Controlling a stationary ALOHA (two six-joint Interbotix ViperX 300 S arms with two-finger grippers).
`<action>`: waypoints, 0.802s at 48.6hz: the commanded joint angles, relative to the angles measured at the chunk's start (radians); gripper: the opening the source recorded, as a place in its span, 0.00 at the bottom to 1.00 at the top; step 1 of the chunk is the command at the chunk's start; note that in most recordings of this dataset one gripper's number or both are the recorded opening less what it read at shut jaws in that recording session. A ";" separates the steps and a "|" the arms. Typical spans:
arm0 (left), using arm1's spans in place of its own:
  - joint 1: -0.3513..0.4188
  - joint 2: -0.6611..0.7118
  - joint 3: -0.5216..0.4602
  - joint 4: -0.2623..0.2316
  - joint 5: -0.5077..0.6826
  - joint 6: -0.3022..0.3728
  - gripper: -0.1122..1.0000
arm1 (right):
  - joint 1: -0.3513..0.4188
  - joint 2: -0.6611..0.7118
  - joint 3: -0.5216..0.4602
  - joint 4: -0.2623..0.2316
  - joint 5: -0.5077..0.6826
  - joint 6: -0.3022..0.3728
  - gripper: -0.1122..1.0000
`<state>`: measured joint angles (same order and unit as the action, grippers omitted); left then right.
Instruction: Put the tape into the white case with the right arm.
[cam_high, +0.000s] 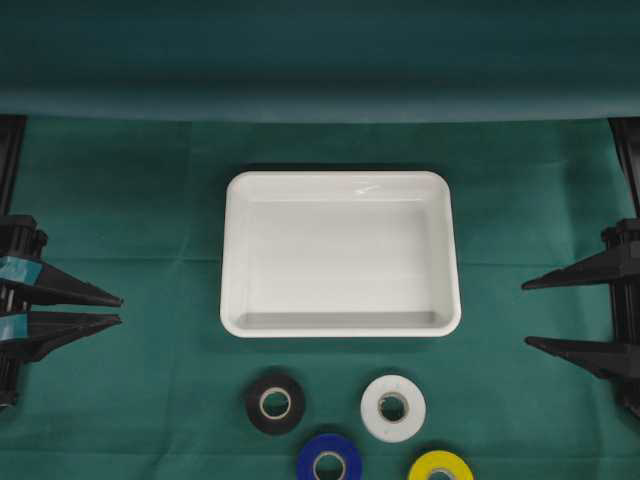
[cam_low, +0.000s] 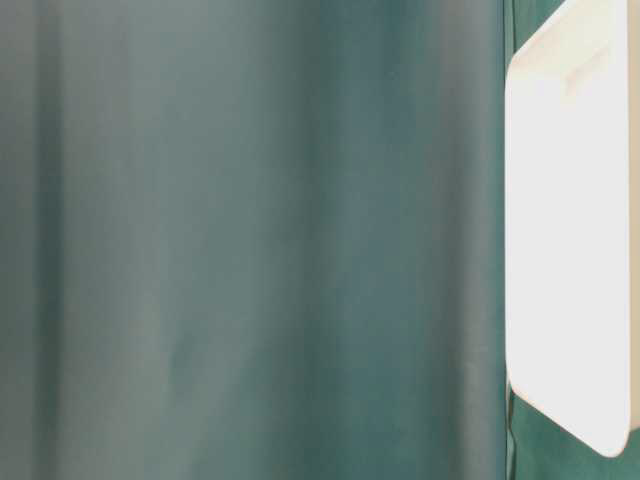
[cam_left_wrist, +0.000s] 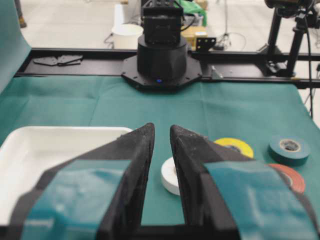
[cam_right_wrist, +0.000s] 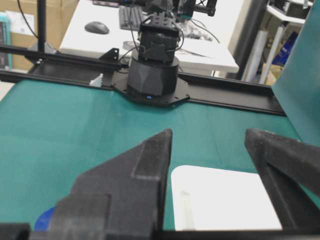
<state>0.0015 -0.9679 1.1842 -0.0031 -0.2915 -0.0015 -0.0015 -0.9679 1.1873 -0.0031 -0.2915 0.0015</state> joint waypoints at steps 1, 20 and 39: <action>-0.002 0.005 -0.017 -0.017 -0.006 0.015 0.32 | -0.003 0.009 -0.012 0.000 -0.006 -0.002 0.32; -0.002 -0.028 0.005 -0.018 0.017 0.014 0.10 | -0.006 -0.014 0.025 -0.006 -0.002 -0.006 0.02; -0.002 -0.086 0.038 -0.018 0.086 0.011 0.10 | -0.006 -0.026 0.040 -0.018 0.008 0.000 0.06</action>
<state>0.0015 -1.0523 1.2272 -0.0215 -0.2178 0.0077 -0.0061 -1.0002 1.2395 -0.0199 -0.2869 0.0000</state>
